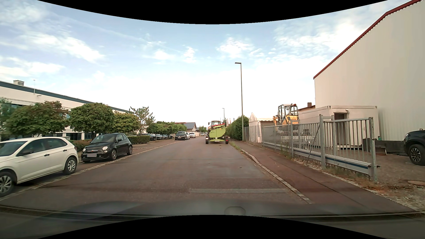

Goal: Follow the waypoints while adhering to traffic rules and regulations

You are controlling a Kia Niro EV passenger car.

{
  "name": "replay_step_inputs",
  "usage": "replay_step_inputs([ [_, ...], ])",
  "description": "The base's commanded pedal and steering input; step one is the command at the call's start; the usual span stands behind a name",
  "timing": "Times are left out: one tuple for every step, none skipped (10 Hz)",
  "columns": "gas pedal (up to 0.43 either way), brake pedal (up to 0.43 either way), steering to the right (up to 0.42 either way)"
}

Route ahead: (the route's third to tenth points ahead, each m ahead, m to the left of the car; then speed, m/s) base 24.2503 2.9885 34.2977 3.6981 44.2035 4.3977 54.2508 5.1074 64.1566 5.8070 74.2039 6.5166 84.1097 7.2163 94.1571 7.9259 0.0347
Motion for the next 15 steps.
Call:
replay_step_inputs([
  [0.000,0.329,-0.003],
  [0.000,0.341,0.002],
  [0.000,0.354,0.005],
  [0.000,0.354,0.005],
  [0.000,0.354,0.004],
  [0.000,0.354,0.005],
  [0.000,0.323,0.004],
  [0.000,0.268,0.004],
  [0.000,0.244,0.004],
  [0.000,0.262,0.004],
  [0.000,0.280,0.004],
  [0.000,0.280,0.002],
  [0.000,0.280,-0.005],
  [0.000,0.280,-0.007],
  [0.000,0.280,-0.006],
])
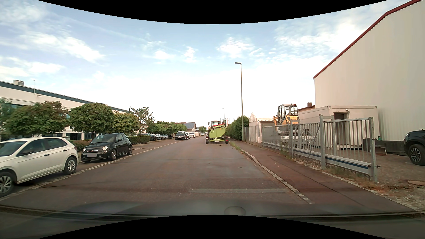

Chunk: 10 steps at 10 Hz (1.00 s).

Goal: Follow the waypoints while adhering to traffic rules and regulations

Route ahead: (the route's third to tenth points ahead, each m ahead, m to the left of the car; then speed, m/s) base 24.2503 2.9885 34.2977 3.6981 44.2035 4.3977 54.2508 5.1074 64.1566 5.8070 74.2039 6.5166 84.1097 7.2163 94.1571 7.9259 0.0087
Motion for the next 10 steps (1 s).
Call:
replay_step_inputs([
  [0.000,0.280,-0.006],
  [0.000,0.280,-0.006],
  [0.000,0.280,-0.006],
  [0.000,0.280,-0.006],
  [0.000,0.280,-0.006],
  [0.000,0.280,-0.006],
  [0.000,0.280,-0.006],
  [0.000,0.280,-0.007],
  [0.000,0.280,-0.007],
  [0.000,0.280,-0.007],
])
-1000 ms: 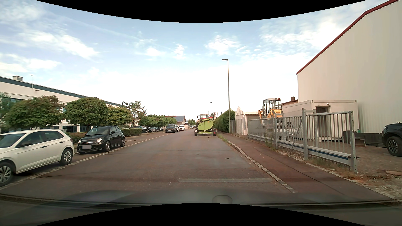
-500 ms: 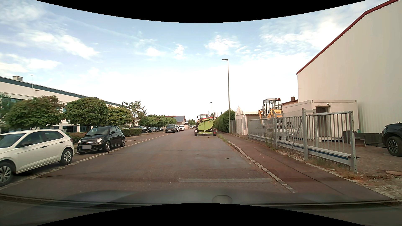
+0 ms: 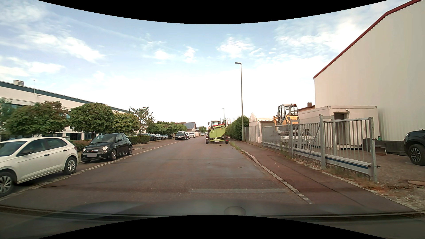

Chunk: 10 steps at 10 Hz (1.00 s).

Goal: Follow the waypoints while adhering to traffic rules and regulations

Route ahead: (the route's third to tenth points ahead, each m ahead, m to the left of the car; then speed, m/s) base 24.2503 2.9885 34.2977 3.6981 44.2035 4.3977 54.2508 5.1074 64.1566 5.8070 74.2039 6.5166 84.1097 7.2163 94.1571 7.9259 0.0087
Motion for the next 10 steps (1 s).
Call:
replay_step_inputs([
  [0.000,0.280,-0.007],
  [0.000,0.280,-0.007],
  [0.000,0.280,-0.007],
  [0.000,0.280,-0.007],
  [0.000,0.280,-0.007],
  [0.000,0.280,-0.007],
  [0.000,0.280,-0.007],
  [0.000,0.280,-0.007],
  [0.000,0.280,-0.007],
  [0.000,0.280,-0.007],
])
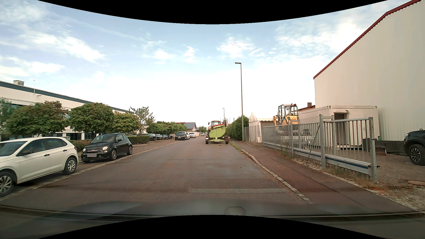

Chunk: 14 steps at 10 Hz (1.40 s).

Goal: Follow the waypoints while adhering to traffic rules and regulations

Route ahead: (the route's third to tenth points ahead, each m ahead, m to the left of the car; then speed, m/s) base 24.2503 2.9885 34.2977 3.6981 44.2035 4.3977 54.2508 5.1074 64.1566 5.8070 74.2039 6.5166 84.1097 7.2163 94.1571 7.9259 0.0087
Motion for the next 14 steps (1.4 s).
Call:
replay_step_inputs([
  [0.000,0.280,-0.007],
  [0.000,0.280,-0.007],
  [0.000,0.280,-0.007],
  [0.000,0.280,-0.007],
  [0.000,0.280,-0.007],
  [0.000,0.280,-0.007],
  [0.000,0.280,-0.007],
  [0.000,0.280,-0.007],
  [0.000,0.280,-0.007],
  [0.000,0.280,-0.007],
  [0.000,0.280,-0.007],
  [0.000,0.280,-0.007],
  [0.000,0.280,-0.007],
  [0.000,0.280,-0.007],
])
